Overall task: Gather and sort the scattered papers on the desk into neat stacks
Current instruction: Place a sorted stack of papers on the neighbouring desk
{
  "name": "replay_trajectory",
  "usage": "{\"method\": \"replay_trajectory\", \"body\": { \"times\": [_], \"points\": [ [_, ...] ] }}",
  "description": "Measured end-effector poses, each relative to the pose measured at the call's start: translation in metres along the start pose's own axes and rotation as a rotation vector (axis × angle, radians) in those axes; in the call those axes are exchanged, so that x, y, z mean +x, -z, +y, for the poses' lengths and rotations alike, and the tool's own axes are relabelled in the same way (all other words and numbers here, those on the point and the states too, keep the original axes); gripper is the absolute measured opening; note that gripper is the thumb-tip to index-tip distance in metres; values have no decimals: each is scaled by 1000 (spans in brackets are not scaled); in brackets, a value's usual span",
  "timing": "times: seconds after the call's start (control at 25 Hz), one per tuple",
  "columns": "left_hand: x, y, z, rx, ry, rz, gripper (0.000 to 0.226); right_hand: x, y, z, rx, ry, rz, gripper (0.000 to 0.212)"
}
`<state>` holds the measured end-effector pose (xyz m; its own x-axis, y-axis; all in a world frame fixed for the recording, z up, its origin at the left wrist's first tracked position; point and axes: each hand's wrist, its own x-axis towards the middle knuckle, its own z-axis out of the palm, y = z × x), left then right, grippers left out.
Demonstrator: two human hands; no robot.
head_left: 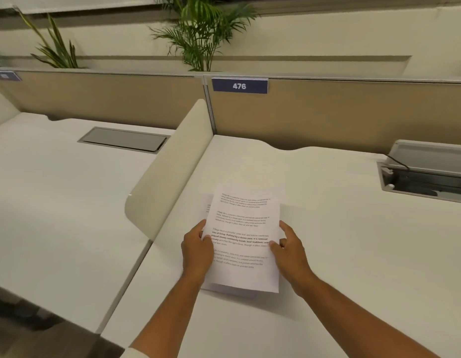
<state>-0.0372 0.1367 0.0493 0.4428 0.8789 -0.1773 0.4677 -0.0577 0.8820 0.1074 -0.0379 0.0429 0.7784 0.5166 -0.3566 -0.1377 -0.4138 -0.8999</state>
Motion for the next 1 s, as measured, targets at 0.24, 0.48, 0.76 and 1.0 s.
{"method": "replay_trajectory", "body": {
  "times": [0.24, 0.48, 0.76, 1.0],
  "points": [
    [29, 19, -30, 77, 91, 19, 53, 19, -42, 1, -115, -12, -58, 60],
    [35, 18, -42, 201, 99, 7, 40, 26, -52, 14, -351, -9, -70, 54],
    [32, 10, -41, 715, 22, 12, 60, 26, -33, 25, -684, 103, 6, 66],
    [3, -41, -19, 808, -231, -135, 75, 24, 17, 41, -996, 204, 137, 74]
  ]
}}
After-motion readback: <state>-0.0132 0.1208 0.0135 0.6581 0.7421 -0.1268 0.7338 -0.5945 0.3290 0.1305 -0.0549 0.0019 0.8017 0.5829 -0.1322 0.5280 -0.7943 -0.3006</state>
